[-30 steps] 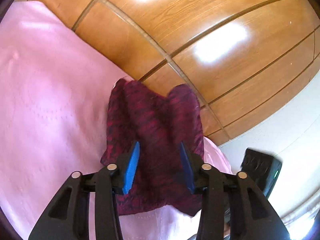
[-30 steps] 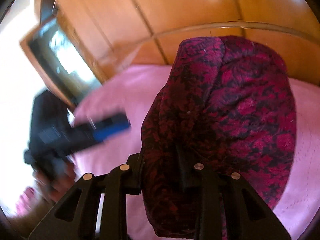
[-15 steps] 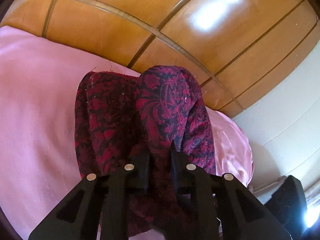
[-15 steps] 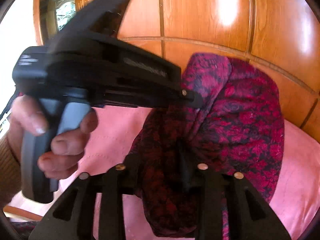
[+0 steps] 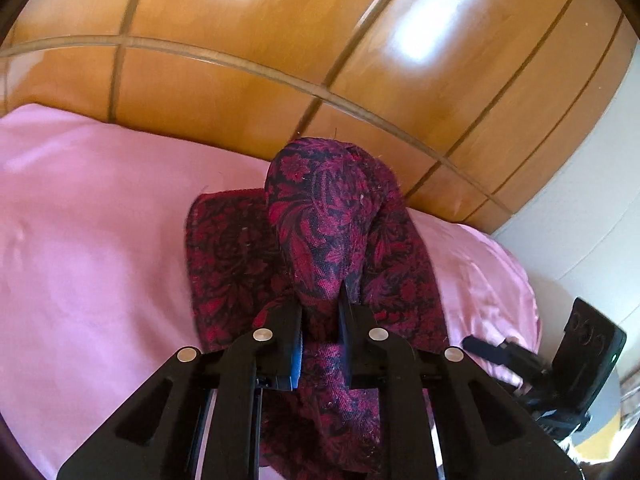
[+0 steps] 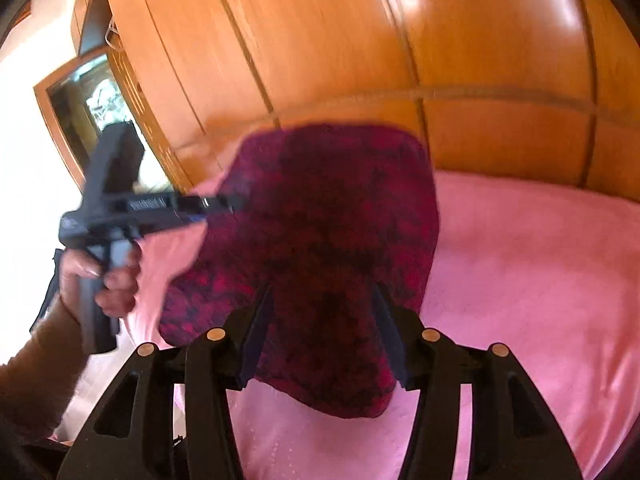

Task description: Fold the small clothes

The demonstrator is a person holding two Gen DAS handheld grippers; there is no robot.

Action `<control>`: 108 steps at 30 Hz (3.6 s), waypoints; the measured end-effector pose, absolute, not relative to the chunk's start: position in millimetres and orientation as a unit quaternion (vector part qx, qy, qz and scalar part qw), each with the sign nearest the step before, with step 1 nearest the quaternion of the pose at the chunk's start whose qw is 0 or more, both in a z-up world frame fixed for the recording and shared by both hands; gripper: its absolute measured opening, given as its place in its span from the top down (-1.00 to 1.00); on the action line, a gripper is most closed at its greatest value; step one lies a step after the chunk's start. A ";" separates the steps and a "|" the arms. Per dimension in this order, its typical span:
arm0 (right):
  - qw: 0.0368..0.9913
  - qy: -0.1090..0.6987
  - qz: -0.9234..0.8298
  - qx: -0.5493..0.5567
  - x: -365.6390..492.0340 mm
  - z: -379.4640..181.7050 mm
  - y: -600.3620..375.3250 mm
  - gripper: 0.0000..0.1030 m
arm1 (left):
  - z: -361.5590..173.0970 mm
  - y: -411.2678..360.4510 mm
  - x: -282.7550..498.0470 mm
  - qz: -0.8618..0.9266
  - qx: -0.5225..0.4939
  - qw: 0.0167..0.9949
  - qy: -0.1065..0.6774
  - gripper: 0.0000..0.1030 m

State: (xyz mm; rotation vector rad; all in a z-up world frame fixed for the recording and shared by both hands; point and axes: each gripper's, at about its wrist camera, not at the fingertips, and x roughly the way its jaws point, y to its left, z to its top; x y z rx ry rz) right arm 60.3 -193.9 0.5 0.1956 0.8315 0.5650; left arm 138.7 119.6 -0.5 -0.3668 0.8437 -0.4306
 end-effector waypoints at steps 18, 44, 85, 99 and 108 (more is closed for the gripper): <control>0.878 0.394 0.265 0.058 137.6 28.0 -156.8 -0.14 | -52.0 116.6 133.1 -0.081 -0.140 0.897 0.411 0.58; 0.879 0.426 0.216 0.013 214.9 -8.8 -109.5 -0.81 | -48.4 98.2 115.2 -0.008 -0.062 0.923 0.380 0.22; 0.776 0.488 0.282 0.283 176.6 -82.6 -213.9 -0.96 | -79.0 126.6 110.5 -0.044 -0.134 0.907 0.397 -0.29; 0.736 0.496 0.357 0.292 199.5 -100.6 -202.7 -0.97 | -113.7 165.9 119.1 -0.173 -0.268 0.859 0.399 -0.07; 0.753 0.464 0.361 0.295 175.8 -69.2 -204.9 -0.48 | -116.8 161.7 106.4 -0.243 -0.332 0.833 0.370 0.19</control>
